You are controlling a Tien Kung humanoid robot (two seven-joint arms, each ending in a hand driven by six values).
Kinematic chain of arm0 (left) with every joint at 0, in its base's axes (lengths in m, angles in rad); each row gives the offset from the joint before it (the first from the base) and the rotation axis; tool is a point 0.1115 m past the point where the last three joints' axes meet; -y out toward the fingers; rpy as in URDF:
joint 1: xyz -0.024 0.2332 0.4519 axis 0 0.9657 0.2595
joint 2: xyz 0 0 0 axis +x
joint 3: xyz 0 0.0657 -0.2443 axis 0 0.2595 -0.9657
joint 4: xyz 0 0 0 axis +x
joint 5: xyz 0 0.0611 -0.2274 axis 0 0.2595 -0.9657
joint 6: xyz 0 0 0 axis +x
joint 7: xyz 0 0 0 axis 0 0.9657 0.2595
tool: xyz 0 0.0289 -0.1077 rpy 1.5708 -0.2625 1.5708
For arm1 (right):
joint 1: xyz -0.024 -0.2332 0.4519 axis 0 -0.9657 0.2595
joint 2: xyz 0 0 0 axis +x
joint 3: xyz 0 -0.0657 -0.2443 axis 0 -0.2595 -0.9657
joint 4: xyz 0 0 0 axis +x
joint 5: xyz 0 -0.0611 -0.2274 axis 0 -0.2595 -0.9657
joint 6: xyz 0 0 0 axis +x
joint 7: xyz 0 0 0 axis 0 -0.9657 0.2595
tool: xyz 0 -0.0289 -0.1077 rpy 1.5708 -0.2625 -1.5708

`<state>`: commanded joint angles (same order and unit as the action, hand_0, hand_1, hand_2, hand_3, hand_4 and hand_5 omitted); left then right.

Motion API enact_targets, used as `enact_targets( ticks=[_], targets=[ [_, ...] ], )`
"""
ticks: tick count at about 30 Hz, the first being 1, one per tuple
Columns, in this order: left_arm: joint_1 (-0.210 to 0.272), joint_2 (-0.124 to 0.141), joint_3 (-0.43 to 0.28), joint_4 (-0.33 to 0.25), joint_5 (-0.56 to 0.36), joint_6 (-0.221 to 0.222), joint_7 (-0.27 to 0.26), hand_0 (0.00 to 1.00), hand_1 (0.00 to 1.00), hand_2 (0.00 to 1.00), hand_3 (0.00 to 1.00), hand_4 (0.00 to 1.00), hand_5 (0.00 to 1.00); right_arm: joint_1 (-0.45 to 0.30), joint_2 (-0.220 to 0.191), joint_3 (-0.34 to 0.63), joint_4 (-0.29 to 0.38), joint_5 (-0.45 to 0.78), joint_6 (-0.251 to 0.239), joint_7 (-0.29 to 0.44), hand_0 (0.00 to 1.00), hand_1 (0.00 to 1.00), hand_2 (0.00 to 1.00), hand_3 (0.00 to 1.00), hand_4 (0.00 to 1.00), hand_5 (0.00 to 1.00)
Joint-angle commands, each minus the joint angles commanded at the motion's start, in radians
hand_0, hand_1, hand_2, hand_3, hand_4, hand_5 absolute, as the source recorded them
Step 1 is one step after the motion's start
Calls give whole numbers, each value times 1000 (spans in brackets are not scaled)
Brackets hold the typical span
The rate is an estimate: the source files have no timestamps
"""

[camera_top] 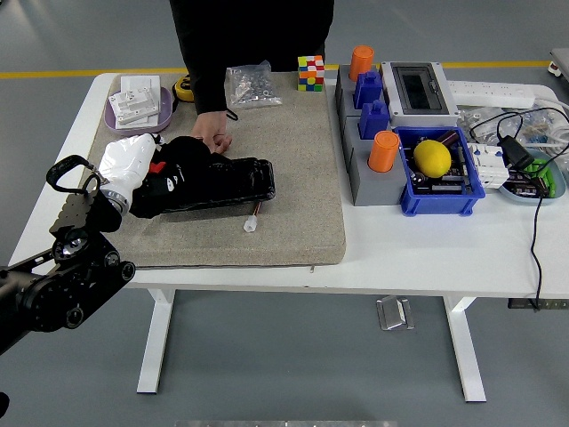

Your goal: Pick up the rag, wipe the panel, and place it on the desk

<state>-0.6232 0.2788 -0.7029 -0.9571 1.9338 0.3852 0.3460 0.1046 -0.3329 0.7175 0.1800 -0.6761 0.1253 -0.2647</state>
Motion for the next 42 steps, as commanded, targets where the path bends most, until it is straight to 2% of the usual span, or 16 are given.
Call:
enact_targets(
  ticks=[6, 20, 28, 42],
  targets=[
    [-27, -5, 53, 2, -20, -5, 3, 217, 124, 453, 381, 439, 2, 1, -3, -3, 0, 1, 1, 0, 763, 716, 717, 596, 925, 577],
    [-91, -38, 164, -1, -60, -27, 23, 218, 124, 454, 384, 443, 2, 5, -15, -19, 0, 5, 5, -1, 762, 716, 717, 596, 925, 577],
    [-127, -61, 223, -22, -72, -34, 29, 219, 125, 456, 389, 440, 2, 7, -19, -25, 0, 3, 7, -3, 762, 715, 718, 596, 925, 577],
    [-153, -78, 308, -71, -85, -41, 31, 220, 125, 457, 390, 446, 2, 7, -19, -21, 0, -5, 8, -5, 762, 715, 716, 595, 925, 578]
  ],
)
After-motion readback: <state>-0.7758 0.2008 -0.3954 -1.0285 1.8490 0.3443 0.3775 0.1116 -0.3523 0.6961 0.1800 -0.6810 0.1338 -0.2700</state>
